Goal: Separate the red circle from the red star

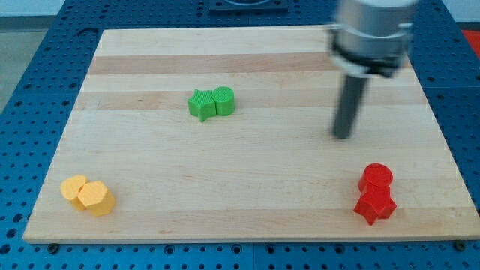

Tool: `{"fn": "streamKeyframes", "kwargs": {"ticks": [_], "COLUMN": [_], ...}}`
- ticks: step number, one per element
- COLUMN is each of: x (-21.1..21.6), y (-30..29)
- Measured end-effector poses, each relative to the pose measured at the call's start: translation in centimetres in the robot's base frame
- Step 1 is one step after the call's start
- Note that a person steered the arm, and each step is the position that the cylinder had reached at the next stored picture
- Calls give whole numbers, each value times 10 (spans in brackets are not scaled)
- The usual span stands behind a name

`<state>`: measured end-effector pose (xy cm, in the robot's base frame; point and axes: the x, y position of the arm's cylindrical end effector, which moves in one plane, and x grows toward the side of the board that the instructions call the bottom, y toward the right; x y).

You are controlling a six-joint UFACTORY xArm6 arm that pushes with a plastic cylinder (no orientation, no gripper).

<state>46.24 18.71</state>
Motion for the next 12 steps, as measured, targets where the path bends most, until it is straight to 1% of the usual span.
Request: {"fn": "streamKeyframes", "kwargs": {"ticks": [1, 2, 3, 4, 5, 7, 8, 9, 10, 11, 12], "x": [18, 38, 66, 122, 134, 107, 101, 106, 101, 82, 64], "y": [110, 157, 158, 147, 121, 31, -1, -1, -1, -4, -47]}}
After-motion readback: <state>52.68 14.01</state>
